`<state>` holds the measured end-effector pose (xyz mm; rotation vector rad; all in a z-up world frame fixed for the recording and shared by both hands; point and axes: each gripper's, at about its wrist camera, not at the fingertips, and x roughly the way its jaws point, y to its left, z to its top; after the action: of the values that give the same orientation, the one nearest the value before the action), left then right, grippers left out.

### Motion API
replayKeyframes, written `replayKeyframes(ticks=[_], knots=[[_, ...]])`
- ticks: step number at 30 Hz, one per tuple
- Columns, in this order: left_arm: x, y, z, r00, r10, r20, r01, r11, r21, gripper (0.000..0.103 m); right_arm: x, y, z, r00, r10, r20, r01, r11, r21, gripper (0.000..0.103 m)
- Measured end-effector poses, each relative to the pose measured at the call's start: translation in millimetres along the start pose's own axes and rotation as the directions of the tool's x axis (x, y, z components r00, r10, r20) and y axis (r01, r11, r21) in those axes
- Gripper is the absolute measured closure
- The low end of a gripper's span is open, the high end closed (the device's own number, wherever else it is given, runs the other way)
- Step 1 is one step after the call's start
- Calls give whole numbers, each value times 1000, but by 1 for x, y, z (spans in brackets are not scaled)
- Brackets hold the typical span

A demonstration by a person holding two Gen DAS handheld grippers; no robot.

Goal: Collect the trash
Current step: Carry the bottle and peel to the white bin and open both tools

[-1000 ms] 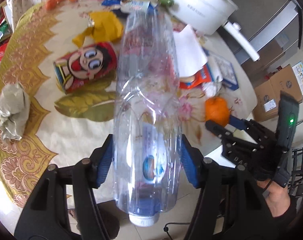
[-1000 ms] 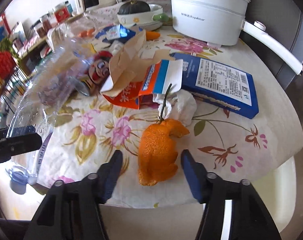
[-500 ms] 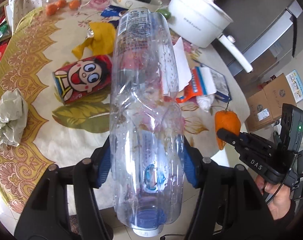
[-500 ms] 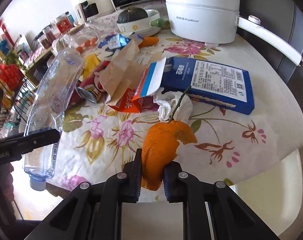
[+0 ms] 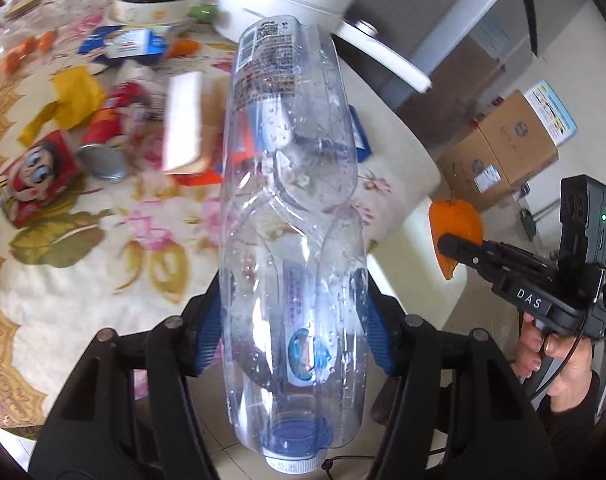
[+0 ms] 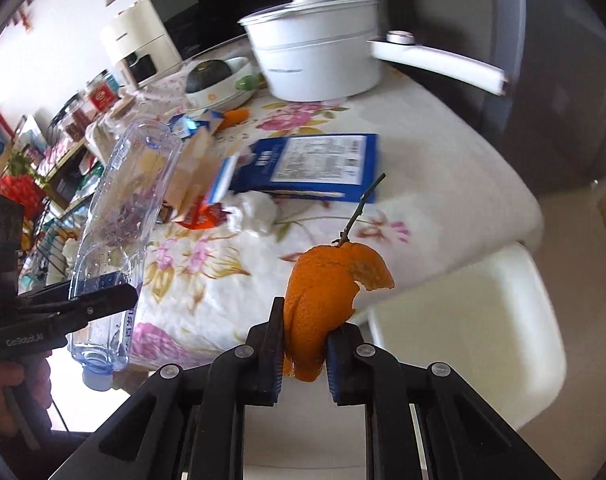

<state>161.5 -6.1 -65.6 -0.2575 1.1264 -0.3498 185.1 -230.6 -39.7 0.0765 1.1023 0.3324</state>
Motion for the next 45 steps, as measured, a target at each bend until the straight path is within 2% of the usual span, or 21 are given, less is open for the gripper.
replayKeyframes(ticks=[7, 14, 21, 27, 30, 32, 34, 36, 45], knots=[[37, -71, 2, 996, -66, -61, 72, 991, 110, 40, -26, -60, -24, 999, -52, 2, 51, 994, 92, 85], [73, -125, -5, 985, -98, -142, 126, 971, 204, 40, -42, -111, -46, 995, -96, -9, 96, 982, 164, 85], [113, -162, -15, 962, -92, -258, 160, 953, 258, 40, -50, -149, -64, 991, -131, -34, 136, 967, 218, 85], [147, -172, -21, 935, -57, -349, 153, 955, 253, 40, -49, -173, -74, 987, -148, -65, 160, 954, 254, 85], [153, -174, -21, 935, -49, -351, 143, 958, 247, 40, -49, -181, -77, 985, -155, -77, 170, 949, 266, 85], [152, -176, -19, 941, -42, -337, 131, 961, 245, 33, -49, -183, -77, 984, -158, -81, 175, 947, 269, 84], [149, -178, -17, 950, -21, -311, 103, 963, 250, 13, -49, -186, -77, 983, -162, -83, 178, 945, 273, 84], [146, -178, -16, 957, 9, -290, 73, 960, 270, 4, -49, -188, -77, 983, -165, -84, 182, 944, 275, 84], [124, -161, -14, 972, 118, -204, -47, 946, 322, 1, -43, -183, -71, 981, -170, -98, 190, 944, 270, 83]])
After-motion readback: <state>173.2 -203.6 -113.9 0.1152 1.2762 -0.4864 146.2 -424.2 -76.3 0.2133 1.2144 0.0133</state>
